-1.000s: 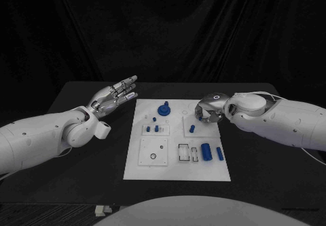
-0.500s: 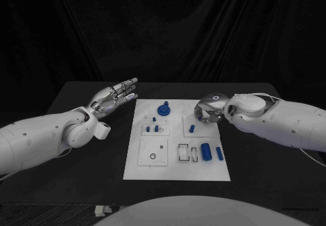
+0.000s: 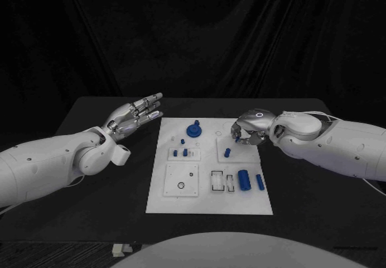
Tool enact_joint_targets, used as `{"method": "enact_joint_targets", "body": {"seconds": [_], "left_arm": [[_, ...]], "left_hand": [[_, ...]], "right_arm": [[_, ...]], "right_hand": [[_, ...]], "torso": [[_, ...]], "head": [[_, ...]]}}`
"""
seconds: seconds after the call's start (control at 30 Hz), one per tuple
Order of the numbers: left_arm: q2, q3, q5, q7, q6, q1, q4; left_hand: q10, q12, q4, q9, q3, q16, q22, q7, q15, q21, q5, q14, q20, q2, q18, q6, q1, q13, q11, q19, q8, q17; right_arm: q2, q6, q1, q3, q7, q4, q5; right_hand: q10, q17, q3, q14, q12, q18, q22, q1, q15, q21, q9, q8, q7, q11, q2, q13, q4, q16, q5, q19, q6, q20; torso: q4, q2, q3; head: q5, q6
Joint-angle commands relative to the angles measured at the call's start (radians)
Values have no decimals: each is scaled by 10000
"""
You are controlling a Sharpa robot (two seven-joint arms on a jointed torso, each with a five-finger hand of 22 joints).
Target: Assemble the parts on the task board
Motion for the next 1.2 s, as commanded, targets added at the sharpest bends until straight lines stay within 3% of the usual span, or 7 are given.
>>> {"method": "enact_joint_targets", "body": {"seconds": [0.03, 0.17, 0.37, 0.53, 0.7, 0.93, 1.2], "left_arm": [[23, 10, 77, 1129, 179, -17, 14], [18, 10, 77, 1104, 210, -25, -5], [-3, 10, 77, 1068, 239, -41, -21], [6, 10, 77, 1035, 299, -55, -31], [7, 10, 77, 1007, 343, -71, -36], [37, 9, 77, 985, 388, -105, -57], [54, 9, 77, 996, 450, -130, -67]], "left_hand": [[67, 56, -71, 12, -5, 28, -8, 9, 46, 58, 64, 0, 3, 5, 7, 66, 84, 16, 8, 72, 54, 12], [66, 55, -72, 13, -5, 26, -19, 11, 45, 55, 68, -3, 3, 4, 5, 70, 84, 15, 11, 68, 55, 11], [62, 54, -78, 15, -3, 22, -37, 22, 38, 49, 76, -13, 0, 2, 0, 86, 85, 14, 17, 59, 57, 8], [64, 54, -88, 15, 4, 19, -56, 39, 28, 42, 94, -20, -3, 7, -8, 92, 89, 14, 30, 50, 58, 6], [64, 54, -88, 15, 4, 19, -56, 39, 28, 42, 94, -20, -3, 7, -8, 92, 89, 14, 30, 50, 58, 6], [63, 54, -104, 20, 18, 13, -85, 71, 13, 32, 127, -32, -6, 18, -20, 126, 97, 14, 41, 35, 64, 2], [55, 51, -97, 20, 31, 6, -130, 86, 3, 15, 142, -45, -9, 46, -32, 128, 83, 12, 53, 10, 64, -1]], "right_arm": [[-91, -483, 117, 10, -165, 168, -75], [-245, -519, 328, 10, -249, 446, -75], [-589, -476, 590, 10, -444, 1322, -75], [-720, -233, 670, 10, -513, 2132, -75], [-598, 165, 684, 9, -559, 2731, -75], [-54, 432, 586, 9, -560, 2877, -75], [702, 483, 308, 9, -595, 2628, -212]], "right_hand": [[62, 9, 73, 72, -85, -107, 1032, -66, 29, 67, -26, -68, 42, 4, 12, -18, 18, 19, -23, 83, 43, 18], [90, 11, 86, 82, -118, -112, 1037, -74, 34, 96, -30, -79, 46, 6, 9, -34, 22, 20, -48, 93, 68, 22], [186, 38, 166, 125, -282, -127, 1041, -55, 133, 136, -78, -198, 92, 34, -41, -114, -4, 34, -54, 107, 75, 78], [249, 73, 240, 150, -379, -124, 1044, 18, 162, 155, -118, -289, 123, 52, -76, -158, -67, 55, -13, 109, 86, 102], [300, 84, 281, 159, -426, -127, 1048, 42, 194, 178, -145, -350, 149, 67, -83, -179, -91, 62, 16, 110, 97, 124], [337, 77, 333, 150, -490, -117, 1038, 81, 217, 139, -182, -433, 177, 91, -96, -205, -134, 57, 76, 82, 115, 145], [361, 130, 366, 163, -566, -119, 1035, 75, 267, 146, -232, -546, 228, 131, -123, -233, -156, 91, 105, 65, 116, 178]], "torso": [[-3, -6, -9], [3, -8, -12], [6, -9, -15], [3, -6, -7], [5, -5, -8], [9, -10, -9], [-7, -13, 1]], "head": [[27, -2], [42, -2], [135, -2], [163, -2], [325, -2], [490, -2], [754, -2]]}}
